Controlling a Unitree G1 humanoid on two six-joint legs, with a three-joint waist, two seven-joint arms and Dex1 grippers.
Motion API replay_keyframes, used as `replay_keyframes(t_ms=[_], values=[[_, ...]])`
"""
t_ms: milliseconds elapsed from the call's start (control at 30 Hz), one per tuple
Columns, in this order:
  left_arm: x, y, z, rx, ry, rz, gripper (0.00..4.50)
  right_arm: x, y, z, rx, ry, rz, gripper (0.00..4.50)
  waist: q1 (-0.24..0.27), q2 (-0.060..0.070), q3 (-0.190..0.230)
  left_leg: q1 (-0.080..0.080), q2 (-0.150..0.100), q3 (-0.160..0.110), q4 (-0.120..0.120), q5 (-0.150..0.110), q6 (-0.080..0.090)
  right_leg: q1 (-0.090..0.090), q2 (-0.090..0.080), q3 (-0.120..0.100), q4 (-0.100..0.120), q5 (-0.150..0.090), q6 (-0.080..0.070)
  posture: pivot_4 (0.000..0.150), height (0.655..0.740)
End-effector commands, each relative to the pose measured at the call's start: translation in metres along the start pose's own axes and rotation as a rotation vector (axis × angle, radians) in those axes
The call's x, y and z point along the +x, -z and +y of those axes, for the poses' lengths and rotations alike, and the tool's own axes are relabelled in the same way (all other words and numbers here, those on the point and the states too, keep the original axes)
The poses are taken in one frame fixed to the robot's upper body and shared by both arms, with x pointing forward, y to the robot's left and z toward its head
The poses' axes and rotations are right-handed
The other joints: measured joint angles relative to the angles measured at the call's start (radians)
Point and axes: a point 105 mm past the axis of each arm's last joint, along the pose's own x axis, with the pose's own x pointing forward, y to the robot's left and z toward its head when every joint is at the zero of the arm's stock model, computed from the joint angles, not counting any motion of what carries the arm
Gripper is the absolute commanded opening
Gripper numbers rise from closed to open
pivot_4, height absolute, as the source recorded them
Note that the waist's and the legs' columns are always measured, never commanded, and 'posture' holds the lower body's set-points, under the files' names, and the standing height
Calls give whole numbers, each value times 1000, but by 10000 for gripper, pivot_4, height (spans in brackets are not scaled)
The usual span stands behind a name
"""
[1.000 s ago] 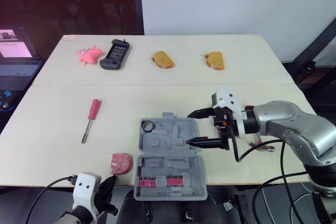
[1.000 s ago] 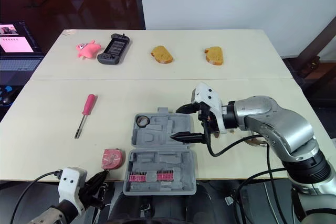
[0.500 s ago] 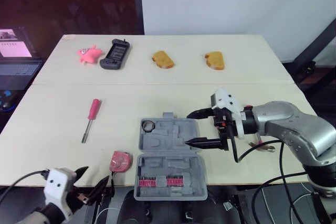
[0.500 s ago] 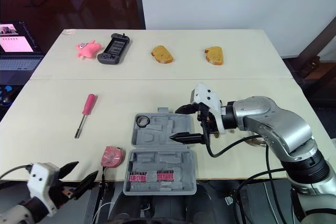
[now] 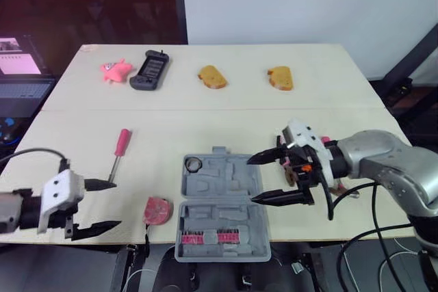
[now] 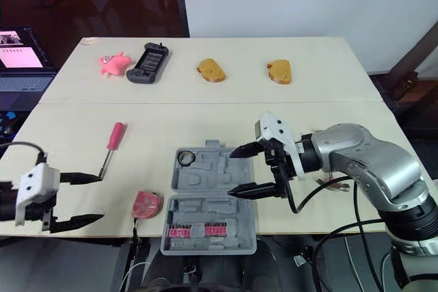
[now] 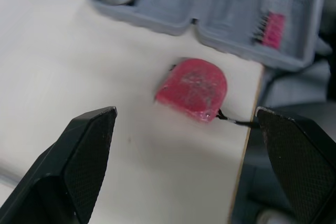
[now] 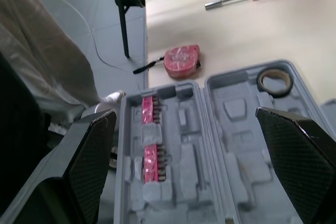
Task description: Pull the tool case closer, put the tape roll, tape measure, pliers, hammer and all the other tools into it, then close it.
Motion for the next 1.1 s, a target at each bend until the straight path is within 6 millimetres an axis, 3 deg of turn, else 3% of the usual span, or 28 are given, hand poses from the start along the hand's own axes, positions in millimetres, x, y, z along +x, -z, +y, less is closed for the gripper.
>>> replay_keyframes(t_ms=[33, 233, 533, 1067, 1100], values=[[15, 10, 0, 128, 89, 19, 44750, -5, -8, 9, -41, -9, -12, 45000, 0, -1, 0, 0, 0, 0, 0, 0, 0, 0, 0, 0, 0, 0, 0, 1500, 7188], [38, 11, 3, 104, 182, -44, 44750, -9, -10, 24, -21, -18, -10, 45000, 1, -1, 0, 0, 1, 0, 0, 0, 0, 0, 3, 0, 0, 0, 0, 1500, 7188], [73, 29, 1, 133, 232, -62, 44750, -19, -15, 17, -24, 68, 12, 45000, 2, -1, 0, 0, 0, 0, 1, 1, 1, 2, 2, 0, 0, 1, 1, 1500, 7188], [96, 50, -2, 170, 249, -28, 44750, -23, -17, 11, -31, 110, 31, 45000, 2, -1, -1, 0, 0, -1, 2, 1, 1, 3, 2, 0, 2, 2, 3, 1500, 7188], [98, 49, -1, 165, 246, -36, 42337, -23, -17, 11, -31, 109, 30, 45000, 3, -1, -1, 0, 0, -1, 2, 1, 1, 3, 2, 0, 2, 2, 3, 1500, 7188]])
